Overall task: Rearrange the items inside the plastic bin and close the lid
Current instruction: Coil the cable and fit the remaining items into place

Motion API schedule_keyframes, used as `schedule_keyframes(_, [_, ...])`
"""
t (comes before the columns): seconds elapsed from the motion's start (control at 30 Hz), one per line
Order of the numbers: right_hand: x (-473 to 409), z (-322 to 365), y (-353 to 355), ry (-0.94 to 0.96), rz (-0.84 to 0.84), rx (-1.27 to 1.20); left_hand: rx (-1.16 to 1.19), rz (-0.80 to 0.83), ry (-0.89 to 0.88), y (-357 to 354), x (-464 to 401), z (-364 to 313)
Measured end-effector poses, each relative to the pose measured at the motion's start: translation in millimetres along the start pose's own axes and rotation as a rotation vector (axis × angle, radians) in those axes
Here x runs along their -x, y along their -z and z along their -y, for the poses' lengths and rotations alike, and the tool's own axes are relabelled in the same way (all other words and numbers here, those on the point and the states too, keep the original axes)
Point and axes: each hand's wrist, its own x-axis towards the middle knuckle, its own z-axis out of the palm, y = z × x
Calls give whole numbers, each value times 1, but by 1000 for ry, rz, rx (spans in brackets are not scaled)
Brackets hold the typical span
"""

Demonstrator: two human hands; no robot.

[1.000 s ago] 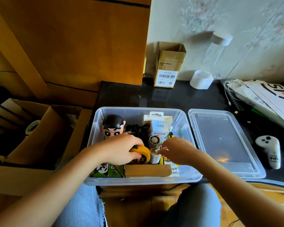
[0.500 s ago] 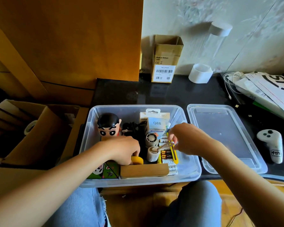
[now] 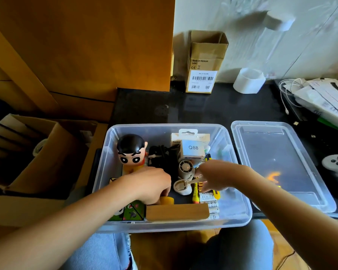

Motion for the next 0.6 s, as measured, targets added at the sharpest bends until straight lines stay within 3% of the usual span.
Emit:
schedule_keyframes(0.23, [5,-8,11,40,32,-94,-28,-80,0,-5,-1,4])
schedule_keyframes(0.6, [16,0,13,98,-93,-195,290,-198,41,-11,-1,13])
